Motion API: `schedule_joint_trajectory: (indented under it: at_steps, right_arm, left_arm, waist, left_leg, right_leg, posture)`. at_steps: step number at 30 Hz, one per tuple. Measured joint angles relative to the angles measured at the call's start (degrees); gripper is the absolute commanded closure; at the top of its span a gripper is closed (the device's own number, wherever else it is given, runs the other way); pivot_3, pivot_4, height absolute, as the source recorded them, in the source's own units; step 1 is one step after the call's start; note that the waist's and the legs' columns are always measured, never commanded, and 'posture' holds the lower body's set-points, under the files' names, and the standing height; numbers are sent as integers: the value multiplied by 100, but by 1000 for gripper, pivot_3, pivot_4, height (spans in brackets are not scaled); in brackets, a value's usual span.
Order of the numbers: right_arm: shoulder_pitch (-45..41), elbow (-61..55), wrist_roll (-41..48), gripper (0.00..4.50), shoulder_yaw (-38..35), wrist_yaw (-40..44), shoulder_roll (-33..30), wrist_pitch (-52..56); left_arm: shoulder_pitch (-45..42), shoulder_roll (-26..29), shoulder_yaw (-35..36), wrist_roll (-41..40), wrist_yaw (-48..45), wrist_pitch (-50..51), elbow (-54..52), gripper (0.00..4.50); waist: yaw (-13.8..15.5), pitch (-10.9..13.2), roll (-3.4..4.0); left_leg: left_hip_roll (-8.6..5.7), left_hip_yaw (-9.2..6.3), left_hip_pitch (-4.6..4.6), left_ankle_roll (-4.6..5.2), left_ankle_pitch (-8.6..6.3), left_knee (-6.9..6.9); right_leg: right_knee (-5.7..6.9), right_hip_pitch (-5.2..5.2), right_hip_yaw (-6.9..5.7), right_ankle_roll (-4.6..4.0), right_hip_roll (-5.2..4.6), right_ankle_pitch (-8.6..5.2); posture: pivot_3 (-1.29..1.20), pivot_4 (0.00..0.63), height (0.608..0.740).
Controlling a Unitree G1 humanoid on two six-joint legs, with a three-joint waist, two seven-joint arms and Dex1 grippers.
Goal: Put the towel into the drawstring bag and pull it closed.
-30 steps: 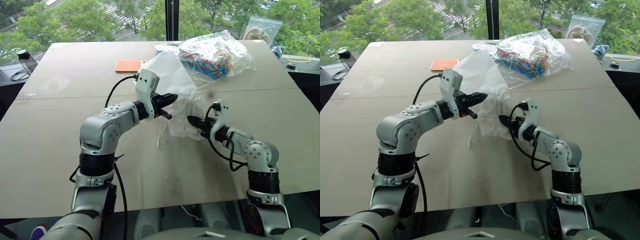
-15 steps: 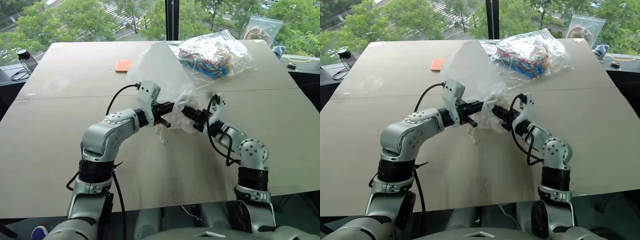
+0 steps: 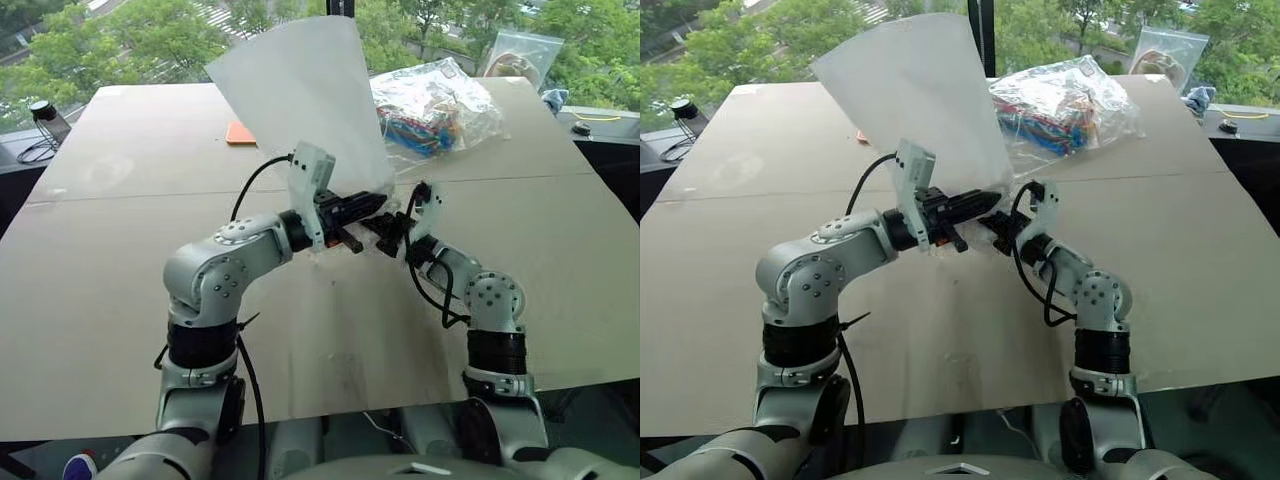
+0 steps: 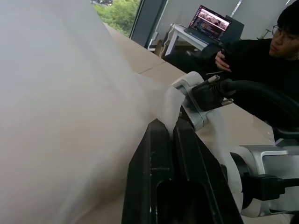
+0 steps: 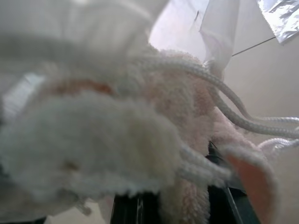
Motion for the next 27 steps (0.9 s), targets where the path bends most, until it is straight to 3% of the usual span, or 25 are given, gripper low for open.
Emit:
schedule_joint_trajectory:
  at_steps: [4,12,19,22,27]
  right_arm:
    - [-30,229,635,4491,-536,-356,3,-375]
    - [-20,167,1045,4491,-333,-417,-17,-373]
    - [-7,158,1305,4491,-348,-421,-14,-537]
    - [-9,159,1069,4491,-150,-284,-17,-801]
    - [-7,160,-59,4491,774,327,-119,-1406]
  left_arm:
    - [379,-18,270,-199,238,198,-58,4500]
    - [338,-327,806,-537,681,142,28,4500]
    - [262,-340,1090,-1739,839,997,153,4500]
    - [250,-475,1058,-2188,980,1196,143,4500]
    - [37,-484,965,-2736,1232,1330,262,4500]
  waist:
    - [32,1,1]
    - [15,1,2]
    - [22,1,2]
    - [19,1,2]
    - [11,1,3]
  left_leg:
    - [-4,-14,-30,0,0,14]
    - [-4,-26,-65,0,1,16]
    - [-7,-26,-70,0,0,18]
    - [-6,-28,-68,0,0,18]
    - [-5,-30,-65,-1,1,18]
  right_leg:
    - [-8,-10,-17,1,-8,1]
    - [-1,-46,-27,-1,-6,2]
    - [-5,-46,-29,0,-10,2]
    - [-4,-46,-30,0,-9,2]
    - [1,-46,-30,-1,-6,2]
  posture:
    - [0,150,740]
    - [0,150,740]
    - [0,150,740]
    - [0,150,740]
    - [0,150,740]
